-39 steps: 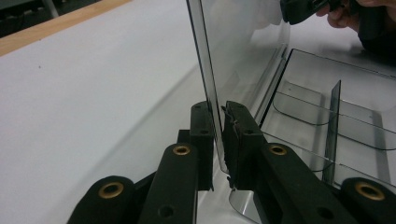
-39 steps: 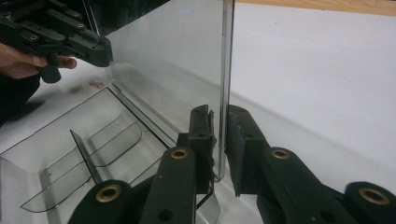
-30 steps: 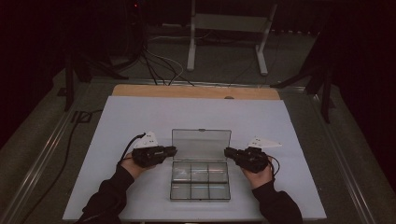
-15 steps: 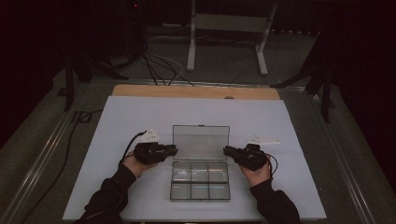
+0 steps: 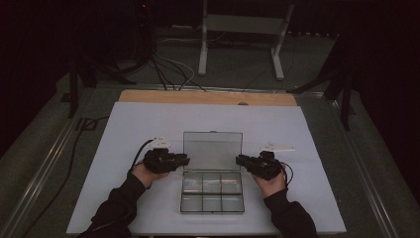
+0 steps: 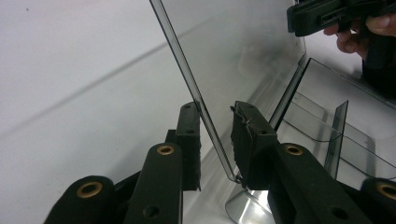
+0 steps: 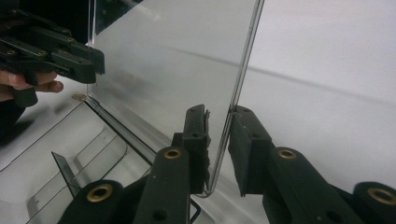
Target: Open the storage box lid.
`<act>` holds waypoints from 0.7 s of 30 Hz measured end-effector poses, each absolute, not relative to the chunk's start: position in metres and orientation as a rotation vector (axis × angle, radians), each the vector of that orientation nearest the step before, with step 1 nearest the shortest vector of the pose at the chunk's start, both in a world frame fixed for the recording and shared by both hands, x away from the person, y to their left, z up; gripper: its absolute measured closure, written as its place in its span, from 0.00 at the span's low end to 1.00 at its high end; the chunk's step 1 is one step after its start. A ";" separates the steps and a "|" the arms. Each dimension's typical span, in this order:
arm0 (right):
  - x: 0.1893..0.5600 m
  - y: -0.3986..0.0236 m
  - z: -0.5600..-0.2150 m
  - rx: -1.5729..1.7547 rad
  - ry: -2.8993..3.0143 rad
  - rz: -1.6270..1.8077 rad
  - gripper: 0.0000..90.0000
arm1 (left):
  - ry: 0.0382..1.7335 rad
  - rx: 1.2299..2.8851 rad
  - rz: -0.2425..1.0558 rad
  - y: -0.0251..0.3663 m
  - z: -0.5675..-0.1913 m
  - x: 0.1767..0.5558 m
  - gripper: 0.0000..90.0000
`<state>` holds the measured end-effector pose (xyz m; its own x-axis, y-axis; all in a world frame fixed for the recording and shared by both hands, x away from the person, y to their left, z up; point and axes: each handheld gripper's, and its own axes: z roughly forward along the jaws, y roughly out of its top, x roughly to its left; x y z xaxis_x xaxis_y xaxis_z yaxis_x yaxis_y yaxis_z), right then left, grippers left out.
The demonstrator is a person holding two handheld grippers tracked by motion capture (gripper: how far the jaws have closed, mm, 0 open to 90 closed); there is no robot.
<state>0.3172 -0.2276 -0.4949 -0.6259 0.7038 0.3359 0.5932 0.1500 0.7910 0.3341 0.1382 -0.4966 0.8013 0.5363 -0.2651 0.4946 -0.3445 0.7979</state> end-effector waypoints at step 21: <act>0.328 -0.224 -0.501 1.457 2.314 1.459 0.77 | 0.900 2.007 -0.058 0.133 -0.503 0.342 0.72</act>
